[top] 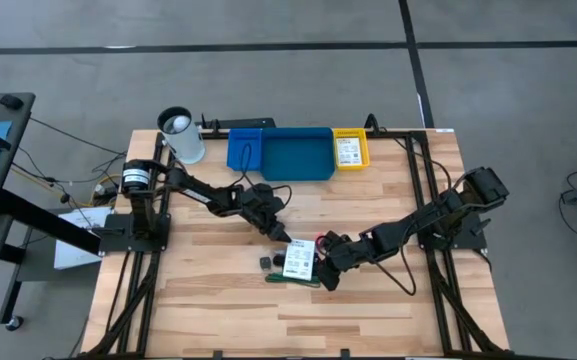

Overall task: Pick and place items into bin
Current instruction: Put the white card reader box into the yellow bin

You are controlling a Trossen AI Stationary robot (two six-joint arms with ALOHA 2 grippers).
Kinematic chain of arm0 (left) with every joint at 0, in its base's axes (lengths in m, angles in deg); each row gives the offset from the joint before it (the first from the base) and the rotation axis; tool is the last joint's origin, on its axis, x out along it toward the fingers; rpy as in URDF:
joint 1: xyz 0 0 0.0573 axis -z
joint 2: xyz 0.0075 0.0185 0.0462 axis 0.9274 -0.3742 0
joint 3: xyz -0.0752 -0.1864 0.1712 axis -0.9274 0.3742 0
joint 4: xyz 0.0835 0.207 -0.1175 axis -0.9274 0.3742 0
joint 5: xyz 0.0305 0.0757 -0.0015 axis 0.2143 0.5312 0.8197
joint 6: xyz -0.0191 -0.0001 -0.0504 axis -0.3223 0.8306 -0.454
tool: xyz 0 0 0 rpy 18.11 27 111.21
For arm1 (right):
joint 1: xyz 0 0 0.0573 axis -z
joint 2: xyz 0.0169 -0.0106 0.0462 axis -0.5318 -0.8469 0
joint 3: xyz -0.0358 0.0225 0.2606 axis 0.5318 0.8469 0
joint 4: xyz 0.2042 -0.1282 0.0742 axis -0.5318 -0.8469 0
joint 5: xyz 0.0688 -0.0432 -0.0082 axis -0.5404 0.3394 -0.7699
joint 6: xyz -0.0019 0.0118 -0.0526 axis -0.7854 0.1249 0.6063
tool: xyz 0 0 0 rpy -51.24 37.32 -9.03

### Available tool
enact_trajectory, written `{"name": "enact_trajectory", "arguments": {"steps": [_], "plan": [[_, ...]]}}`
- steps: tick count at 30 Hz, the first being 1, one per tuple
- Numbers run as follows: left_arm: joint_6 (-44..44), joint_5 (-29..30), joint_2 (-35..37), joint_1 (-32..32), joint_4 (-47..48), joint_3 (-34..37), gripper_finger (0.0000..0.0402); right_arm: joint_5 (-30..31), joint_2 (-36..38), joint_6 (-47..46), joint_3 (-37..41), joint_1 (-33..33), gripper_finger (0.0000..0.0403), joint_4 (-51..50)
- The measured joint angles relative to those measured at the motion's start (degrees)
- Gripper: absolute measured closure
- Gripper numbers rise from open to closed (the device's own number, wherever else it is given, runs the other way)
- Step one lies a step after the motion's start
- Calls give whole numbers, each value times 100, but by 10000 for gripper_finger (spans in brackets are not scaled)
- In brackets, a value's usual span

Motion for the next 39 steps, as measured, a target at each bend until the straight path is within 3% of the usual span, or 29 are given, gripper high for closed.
{"name": "enact_trajectory", "arguments": {"steps": [10,39], "plan": [[345,81,-15,42,440,-278,220,-9,2,11,1,0,312,1],[347,38,-186,129,413,-488,220,-11,4,13,6,2,312,29]]}}
